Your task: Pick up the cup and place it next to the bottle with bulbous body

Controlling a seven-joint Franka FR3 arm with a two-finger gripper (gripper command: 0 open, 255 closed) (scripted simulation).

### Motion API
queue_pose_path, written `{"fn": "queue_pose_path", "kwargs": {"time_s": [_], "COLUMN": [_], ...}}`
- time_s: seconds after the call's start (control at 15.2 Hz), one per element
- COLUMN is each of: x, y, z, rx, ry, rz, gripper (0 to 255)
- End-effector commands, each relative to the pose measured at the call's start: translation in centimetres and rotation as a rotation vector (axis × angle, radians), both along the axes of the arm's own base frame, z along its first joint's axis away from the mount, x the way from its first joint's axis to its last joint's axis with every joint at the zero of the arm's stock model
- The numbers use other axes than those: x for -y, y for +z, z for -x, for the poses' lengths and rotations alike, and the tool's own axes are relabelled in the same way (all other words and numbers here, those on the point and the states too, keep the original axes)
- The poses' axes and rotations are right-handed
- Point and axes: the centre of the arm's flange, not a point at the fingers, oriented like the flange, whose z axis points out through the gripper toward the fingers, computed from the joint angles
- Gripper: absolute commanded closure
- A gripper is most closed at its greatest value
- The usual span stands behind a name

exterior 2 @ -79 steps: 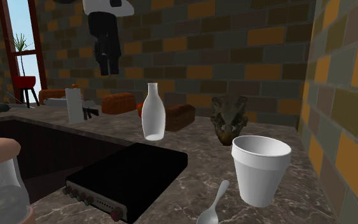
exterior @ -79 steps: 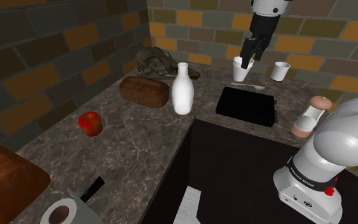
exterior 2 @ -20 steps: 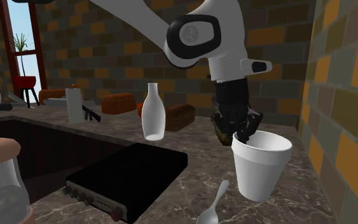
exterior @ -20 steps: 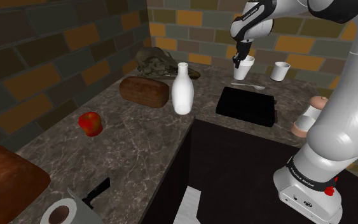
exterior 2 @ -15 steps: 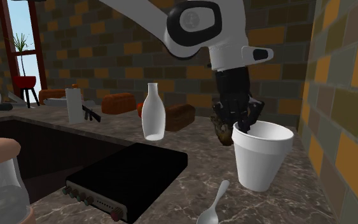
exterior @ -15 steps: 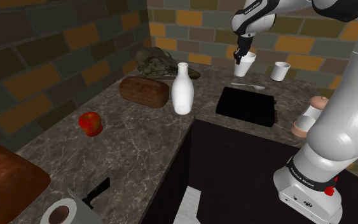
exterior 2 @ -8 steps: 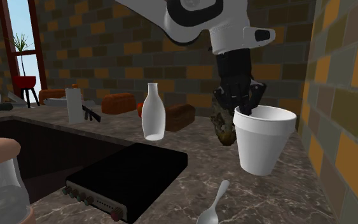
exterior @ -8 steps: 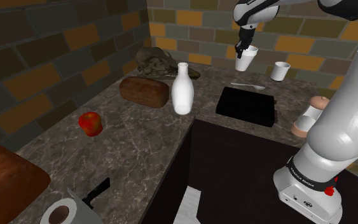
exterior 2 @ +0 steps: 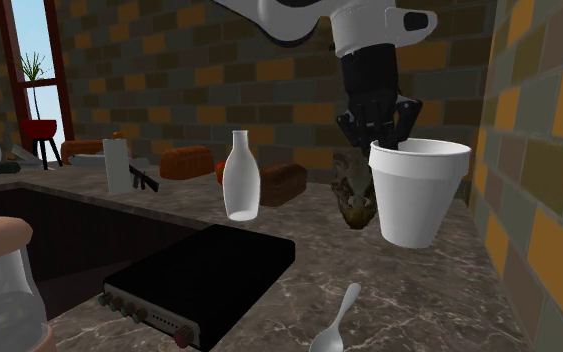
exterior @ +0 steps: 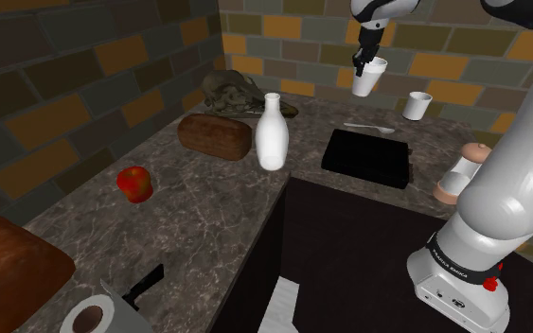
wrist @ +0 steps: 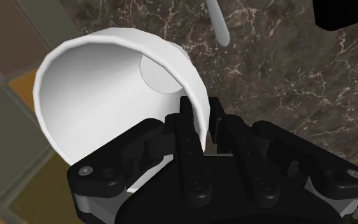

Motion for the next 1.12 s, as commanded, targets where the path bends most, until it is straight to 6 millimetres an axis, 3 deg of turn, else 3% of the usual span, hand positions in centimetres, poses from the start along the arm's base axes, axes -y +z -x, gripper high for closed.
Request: {"fn": "queue_pose_path", "kwargs": {"time_s": [0.0, 1.06], "x": [0.0, 0.0], "y": [1.1, 9.6], "z": [0.0, 0.0], "rx": [0.0, 0.0], "ry": [0.0, 0.0], "rz": [0.0, 0.0], "gripper": [255, 255]}}
